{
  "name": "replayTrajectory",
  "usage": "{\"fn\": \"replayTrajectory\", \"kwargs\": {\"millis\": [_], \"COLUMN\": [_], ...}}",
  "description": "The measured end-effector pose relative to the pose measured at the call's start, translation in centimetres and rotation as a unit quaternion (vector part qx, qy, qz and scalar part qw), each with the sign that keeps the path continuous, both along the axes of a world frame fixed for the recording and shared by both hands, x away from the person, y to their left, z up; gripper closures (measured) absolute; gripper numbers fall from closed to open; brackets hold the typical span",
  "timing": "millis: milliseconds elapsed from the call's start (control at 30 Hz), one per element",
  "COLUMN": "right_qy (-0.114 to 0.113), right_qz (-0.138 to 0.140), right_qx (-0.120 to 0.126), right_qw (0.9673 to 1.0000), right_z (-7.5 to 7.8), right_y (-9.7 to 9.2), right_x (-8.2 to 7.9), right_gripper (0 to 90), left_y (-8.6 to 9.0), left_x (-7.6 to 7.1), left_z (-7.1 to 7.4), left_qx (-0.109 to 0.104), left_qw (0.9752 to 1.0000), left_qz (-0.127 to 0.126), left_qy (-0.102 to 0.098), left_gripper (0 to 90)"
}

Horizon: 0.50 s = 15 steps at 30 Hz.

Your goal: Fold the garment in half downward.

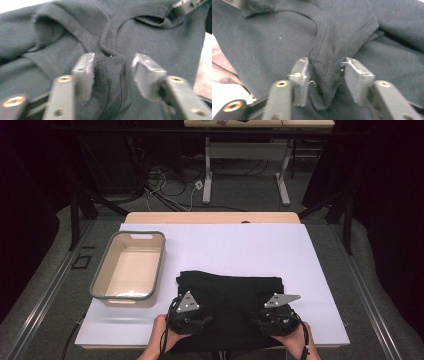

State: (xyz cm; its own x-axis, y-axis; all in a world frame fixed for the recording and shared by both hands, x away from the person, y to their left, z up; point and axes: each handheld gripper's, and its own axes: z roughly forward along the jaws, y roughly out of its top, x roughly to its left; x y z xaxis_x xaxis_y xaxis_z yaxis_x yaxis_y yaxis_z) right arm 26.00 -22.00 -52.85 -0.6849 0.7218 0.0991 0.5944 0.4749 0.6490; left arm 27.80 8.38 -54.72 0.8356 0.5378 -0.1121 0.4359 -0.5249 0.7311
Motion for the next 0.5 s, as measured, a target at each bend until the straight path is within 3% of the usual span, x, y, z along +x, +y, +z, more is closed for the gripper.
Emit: {"fn": "replayTrajectory", "kwargs": {"millis": [33, 67, 167, 367, 500], "right_qy": [0.000, 0.002, 0.008, 0.000, 0.001], "right_qz": [0.000, -0.006, -0.003, 0.006, 0.014], "right_qx": [0.000, 0.003, -0.001, -0.002, -0.005], "right_qw": [1.0000, 1.0000, 1.0000, 1.0000, 0.9999], "right_z": [0.0, -0.2, -0.4, 0.1, 0.2], "right_y": [0.0, 0.1, 0.0, -0.2, -0.2], "right_x": [0.0, 0.2, 0.1, -1.8, -2.9], "right_gripper": [61.3, 73.3, 80.5, 82.7, 82.7], "left_y": [0.0, -0.1, 0.0, 1.1, 1.9], "left_x": [0.0, 0.1, -0.2, -1.9, -3.0], "left_z": [0.0, -0.4, -0.7, -0.3, -0.4], "left_qx": [0.000, 0.005, 0.003, -0.010, -0.010], "left_qw": [1.0000, 1.0000, 0.9999, 0.9999, 0.9997], "left_qz": [0.000, 0.000, -0.003, -0.007, -0.012], "left_qy": [0.000, 0.007, 0.011, 0.008, 0.018], "left_gripper": [64.6, 73.2, 82.9, 84.9, 84.9]}}
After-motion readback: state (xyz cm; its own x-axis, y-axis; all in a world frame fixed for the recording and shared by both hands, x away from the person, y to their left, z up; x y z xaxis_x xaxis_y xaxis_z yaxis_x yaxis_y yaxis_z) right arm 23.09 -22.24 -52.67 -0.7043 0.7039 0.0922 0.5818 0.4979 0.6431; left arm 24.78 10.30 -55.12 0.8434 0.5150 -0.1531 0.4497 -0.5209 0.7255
